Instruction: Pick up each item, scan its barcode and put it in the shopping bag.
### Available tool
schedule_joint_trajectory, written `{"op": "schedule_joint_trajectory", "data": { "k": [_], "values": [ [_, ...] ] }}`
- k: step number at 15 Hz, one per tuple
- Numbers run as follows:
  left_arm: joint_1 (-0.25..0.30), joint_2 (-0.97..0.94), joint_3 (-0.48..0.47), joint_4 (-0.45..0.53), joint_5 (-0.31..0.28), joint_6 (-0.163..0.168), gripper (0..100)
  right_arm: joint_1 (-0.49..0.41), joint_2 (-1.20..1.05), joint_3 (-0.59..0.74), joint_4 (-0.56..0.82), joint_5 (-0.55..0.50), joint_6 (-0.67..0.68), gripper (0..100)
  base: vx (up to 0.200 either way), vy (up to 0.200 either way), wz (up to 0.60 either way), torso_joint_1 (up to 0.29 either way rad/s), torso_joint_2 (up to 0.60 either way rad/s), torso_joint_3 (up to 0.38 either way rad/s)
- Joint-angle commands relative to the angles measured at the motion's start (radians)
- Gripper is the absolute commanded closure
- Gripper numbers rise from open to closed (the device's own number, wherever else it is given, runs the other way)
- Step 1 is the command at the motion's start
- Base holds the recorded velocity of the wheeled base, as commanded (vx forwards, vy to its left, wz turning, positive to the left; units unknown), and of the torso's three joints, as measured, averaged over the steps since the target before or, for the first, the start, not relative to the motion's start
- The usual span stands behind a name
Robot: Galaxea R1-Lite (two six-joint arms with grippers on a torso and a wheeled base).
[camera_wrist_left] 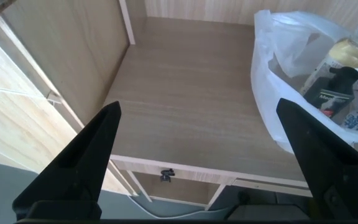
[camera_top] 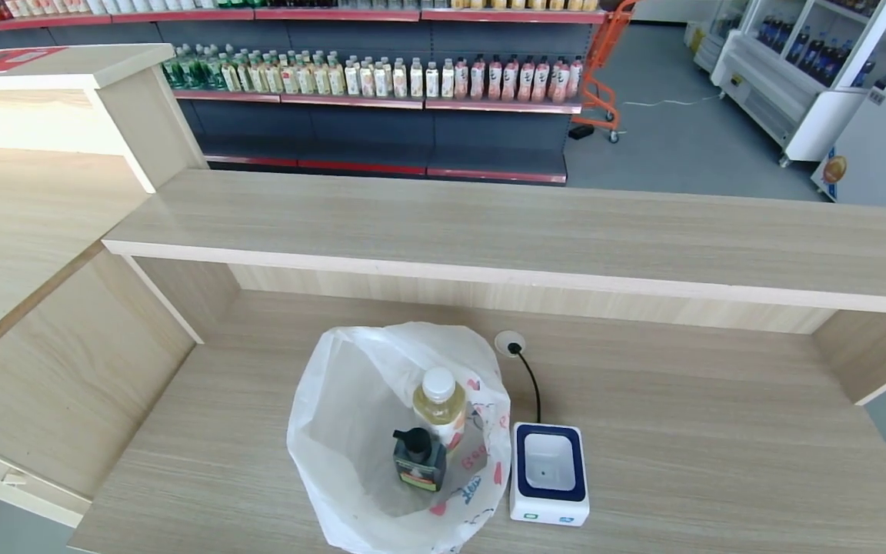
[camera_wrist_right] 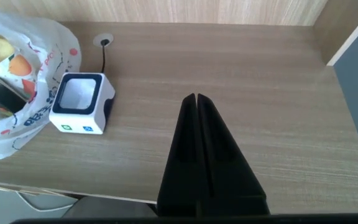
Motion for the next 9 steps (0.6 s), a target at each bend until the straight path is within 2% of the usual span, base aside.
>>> {"op": "schedule_joint_trajectory", "data": {
  "k": [1, 9],
  "values": [
    [0.001, 0.000, 0.000, 0.000, 0.001, 0.000, 0, 0.001, 0.003, 0.000, 0.000, 0.000, 0.000, 100, 0.000, 0.000, 0.00, 0.000, 0.00, 0.000],
    [0.001, 0.000, 0.000, 0.000, 0.001, 0.000, 0, 0.001, 0.003, 0.000, 0.000, 0.000, -0.005, 100, 0.000, 0.000, 0.00, 0.000, 0.00, 0.000]
  ]
}}
